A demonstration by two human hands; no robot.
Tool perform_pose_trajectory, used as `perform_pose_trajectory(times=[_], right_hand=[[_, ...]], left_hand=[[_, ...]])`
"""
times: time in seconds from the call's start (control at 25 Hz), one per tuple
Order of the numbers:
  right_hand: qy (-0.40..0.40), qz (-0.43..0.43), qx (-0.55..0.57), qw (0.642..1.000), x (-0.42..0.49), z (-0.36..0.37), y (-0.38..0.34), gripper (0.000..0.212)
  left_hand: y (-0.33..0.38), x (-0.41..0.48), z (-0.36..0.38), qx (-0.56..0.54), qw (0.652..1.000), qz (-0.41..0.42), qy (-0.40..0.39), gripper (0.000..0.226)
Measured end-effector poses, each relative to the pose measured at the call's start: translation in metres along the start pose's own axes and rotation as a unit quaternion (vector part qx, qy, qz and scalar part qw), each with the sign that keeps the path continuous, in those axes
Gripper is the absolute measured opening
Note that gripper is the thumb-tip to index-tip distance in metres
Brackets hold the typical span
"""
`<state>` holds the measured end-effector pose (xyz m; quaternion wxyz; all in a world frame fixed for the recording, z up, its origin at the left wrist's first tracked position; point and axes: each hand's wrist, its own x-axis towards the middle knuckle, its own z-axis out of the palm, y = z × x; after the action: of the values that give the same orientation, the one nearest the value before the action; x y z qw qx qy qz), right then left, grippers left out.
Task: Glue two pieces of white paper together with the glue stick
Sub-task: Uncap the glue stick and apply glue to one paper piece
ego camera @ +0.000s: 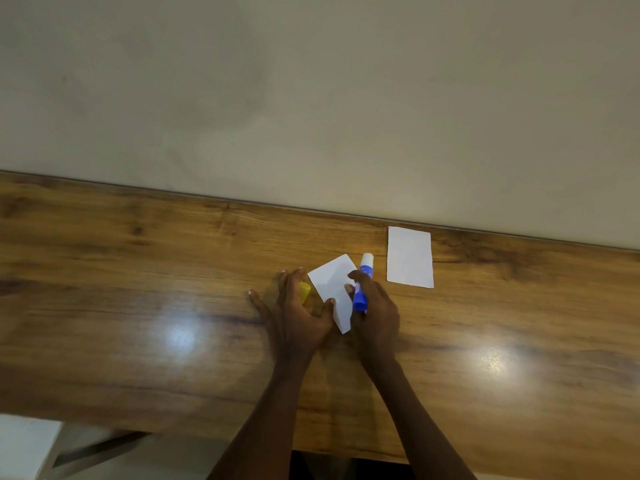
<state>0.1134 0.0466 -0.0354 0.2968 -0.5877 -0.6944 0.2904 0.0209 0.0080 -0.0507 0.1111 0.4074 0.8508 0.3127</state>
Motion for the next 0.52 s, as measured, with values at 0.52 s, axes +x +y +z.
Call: perform_pose_trajectory(times=[0.52], right_hand=[[-0.385, -0.138, -0.114, 0.905, 0.067, -0.038, 0.005, 0.056]], left_hand=[[0.0, 0.001, 0.002, -0.005, 1.0, -0.006, 0.018, 0.062]])
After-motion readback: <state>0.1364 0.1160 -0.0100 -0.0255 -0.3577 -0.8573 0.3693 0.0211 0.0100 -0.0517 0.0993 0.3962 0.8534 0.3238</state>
